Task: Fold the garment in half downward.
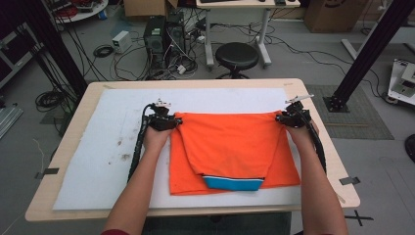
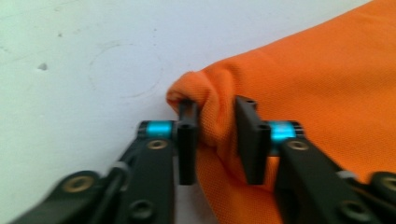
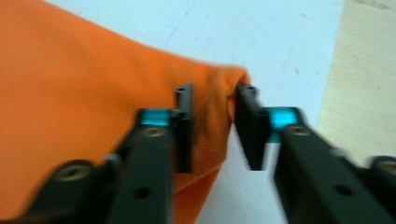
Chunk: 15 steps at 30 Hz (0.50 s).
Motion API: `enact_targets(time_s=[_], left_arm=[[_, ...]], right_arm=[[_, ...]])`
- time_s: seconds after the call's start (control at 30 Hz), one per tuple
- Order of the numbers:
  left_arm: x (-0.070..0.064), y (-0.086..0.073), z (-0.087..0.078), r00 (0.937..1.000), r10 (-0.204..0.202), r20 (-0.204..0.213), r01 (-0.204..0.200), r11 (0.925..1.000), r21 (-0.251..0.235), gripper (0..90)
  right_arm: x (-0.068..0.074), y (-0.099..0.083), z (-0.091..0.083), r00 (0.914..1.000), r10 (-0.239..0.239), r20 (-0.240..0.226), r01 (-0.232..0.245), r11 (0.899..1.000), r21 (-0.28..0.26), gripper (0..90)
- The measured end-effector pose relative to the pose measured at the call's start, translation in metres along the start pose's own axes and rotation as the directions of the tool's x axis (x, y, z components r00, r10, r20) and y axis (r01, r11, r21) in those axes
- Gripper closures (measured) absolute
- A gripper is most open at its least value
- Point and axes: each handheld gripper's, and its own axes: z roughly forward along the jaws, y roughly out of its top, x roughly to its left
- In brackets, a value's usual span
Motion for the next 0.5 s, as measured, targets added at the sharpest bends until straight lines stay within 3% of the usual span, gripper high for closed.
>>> enact_targets(time_s=[0.1, 0.17, 0.3, 0.4, 0.5], left_arm=[[0.000, 0.002, -0.006, 0.9997, -0.012, 0.021, 0.013, 0.9998, -0.013, 46.3], [-0.003, 0.004, -0.015, 0.9991, 0.005, 0.043, -0.004, 0.9997, -0.025, 38.6], [-0.009, 0.006, -0.025, 0.9978, 0.050, 0.042, -0.049, 0.9985, -0.025, 32.2], [-0.016, 0.000, -0.041, 0.9963, 0.070, 0.050, -0.065, 0.9941, -0.087, 31.8], [-0.019, -0.004, -0.049, 0.9957, 0.074, 0.056, -0.068, 0.9927, -0.100, 30.0]], right_arm=[[0.000, 0.000, -0.006, 1.0000, 0.009, -0.005, -0.009, 1.000, -0.022, 55.8], [0.004, -0.001, -0.019, 0.9999, 0.011, -0.002, -0.011, 0.997, -0.077, 48.0], [0.008, -0.008, -0.034, 0.9999, 0.010, -0.007, -0.010, 0.993, -0.117, 39.7], [0.010, -0.015, -0.043, 0.9995, 0.017, -0.026, -0.021, 0.989, -0.146, 36.0], [0.013, -0.021, -0.049, 0.9991, 0.022, -0.037, -0.027, 0.986, -0.167, 34.6]])
